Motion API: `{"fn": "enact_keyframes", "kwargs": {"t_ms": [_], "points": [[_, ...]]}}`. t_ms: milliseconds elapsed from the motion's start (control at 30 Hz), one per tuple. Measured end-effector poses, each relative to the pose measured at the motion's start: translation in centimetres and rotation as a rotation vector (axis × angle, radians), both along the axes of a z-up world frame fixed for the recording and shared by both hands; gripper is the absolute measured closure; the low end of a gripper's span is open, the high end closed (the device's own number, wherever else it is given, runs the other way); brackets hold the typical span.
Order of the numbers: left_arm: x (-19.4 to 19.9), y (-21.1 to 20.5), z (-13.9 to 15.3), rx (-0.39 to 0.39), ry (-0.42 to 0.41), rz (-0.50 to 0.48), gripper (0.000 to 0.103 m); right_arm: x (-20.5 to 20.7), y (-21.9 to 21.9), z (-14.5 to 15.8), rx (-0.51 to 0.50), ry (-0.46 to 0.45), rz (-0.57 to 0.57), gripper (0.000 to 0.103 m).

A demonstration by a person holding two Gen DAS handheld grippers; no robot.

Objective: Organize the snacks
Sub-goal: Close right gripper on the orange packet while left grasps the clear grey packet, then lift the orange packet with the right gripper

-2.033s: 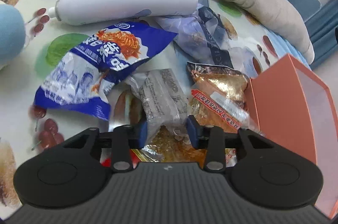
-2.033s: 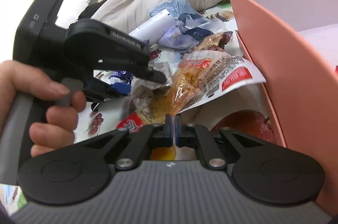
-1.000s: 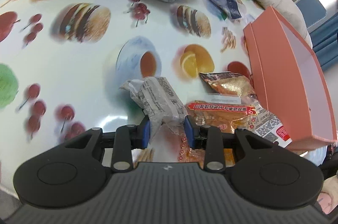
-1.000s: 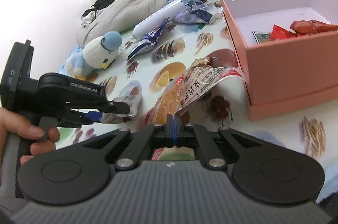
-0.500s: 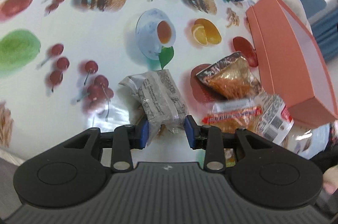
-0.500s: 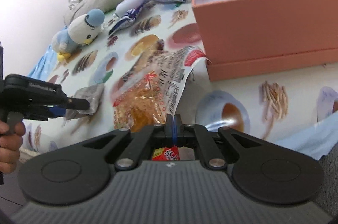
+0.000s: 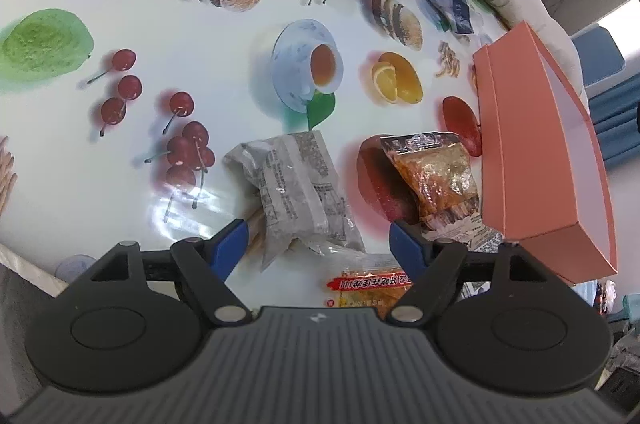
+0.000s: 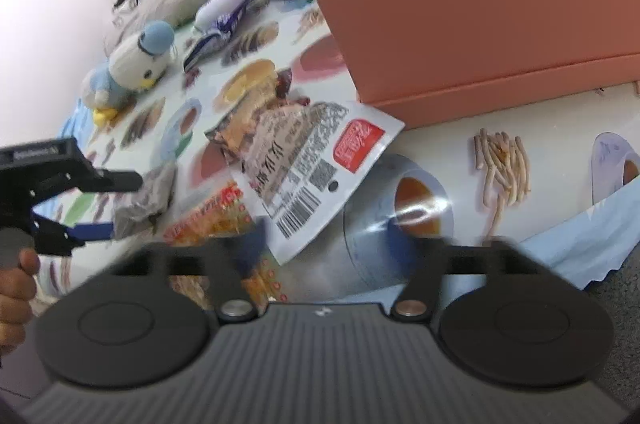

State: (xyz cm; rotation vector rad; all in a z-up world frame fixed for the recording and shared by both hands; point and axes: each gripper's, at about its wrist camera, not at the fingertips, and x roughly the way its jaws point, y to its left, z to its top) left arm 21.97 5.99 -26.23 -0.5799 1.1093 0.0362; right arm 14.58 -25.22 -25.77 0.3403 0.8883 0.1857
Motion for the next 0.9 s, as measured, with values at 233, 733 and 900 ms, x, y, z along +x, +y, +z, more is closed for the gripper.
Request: {"fn": "enact_keyframes", "kwargs": {"t_ms": [233, 733, 900], "points": [[0.2, -0.4, -0.3, 0.024, -0.001, -0.002, 0.022, -0.5, 1.1, 0.3, -0.013, -0.036, 0.048, 0.025], [1.3, -1.1, -0.9, 0.052, -0.008, 0.005, 0.022, -2.7, 4.3, 0.2, -0.140, -0.131, 0.289, 0.022], [1.5, -1.8, -1.6, 0.102, 0.004, -0.006, 0.024, -2.1, 6.2, -1.2, -0.196, -0.109, 0.351, 0.023]]}}
